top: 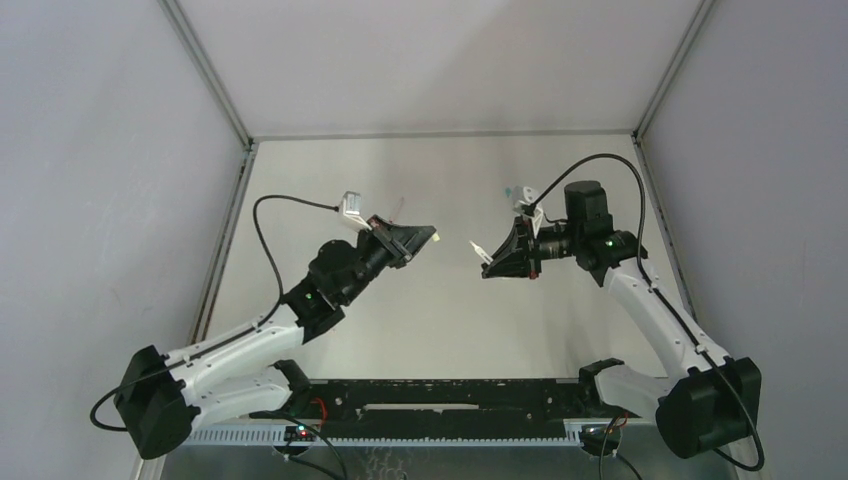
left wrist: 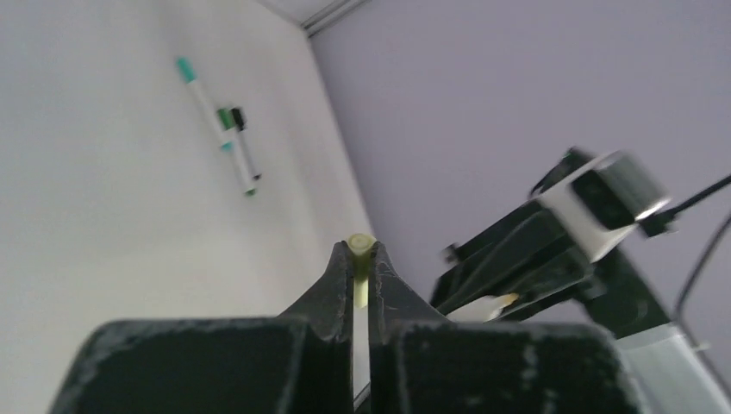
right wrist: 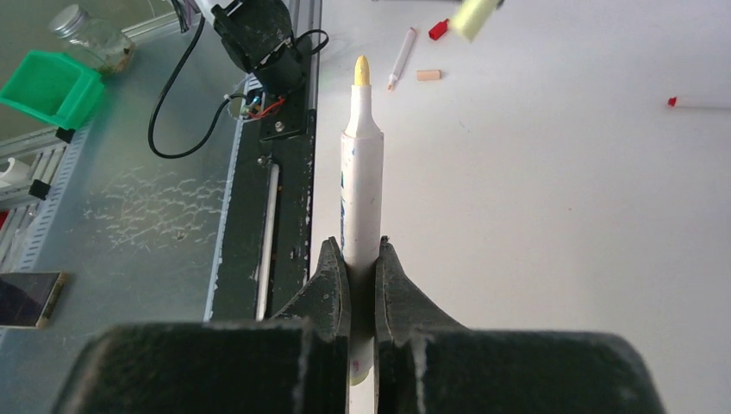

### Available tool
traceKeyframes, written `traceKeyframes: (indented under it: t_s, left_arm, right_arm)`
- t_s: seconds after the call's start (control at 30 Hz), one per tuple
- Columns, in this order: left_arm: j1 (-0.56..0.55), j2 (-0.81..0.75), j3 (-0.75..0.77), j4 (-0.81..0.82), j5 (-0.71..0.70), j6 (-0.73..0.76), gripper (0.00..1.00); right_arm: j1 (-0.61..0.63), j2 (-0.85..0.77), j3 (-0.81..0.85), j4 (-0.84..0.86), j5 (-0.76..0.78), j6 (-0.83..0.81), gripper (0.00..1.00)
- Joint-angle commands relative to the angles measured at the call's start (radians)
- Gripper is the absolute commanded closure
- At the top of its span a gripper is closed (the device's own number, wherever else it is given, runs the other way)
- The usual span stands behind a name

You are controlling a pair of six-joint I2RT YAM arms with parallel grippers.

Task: Insert the pens into the pen caps
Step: Insert the pen cap onto the pen.

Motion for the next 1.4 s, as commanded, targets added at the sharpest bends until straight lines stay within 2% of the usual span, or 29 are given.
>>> traceKeyframes:
  t_s: [0.0,0.53,1.37]
  left_arm:
    - [-0.025,0.002,-0.014,0.224,-0.084,-0.139,1.0]
    - [-0.086,0.1,0.037,0.299,-0.125,-0.151,1.0]
    - [-0.099,0.131,0.058,0.3,-0.125,-0.101,1.0]
  right_arm:
    - [0.04,-0.011,-0.022,0.106,0.041,0.083,1.0]
    - [0.093,0.022,-0.077,0.275,0.184,0.281,1.0]
    - [0.119,0.044,-0.077,0.28,0.19,0.297,1.0]
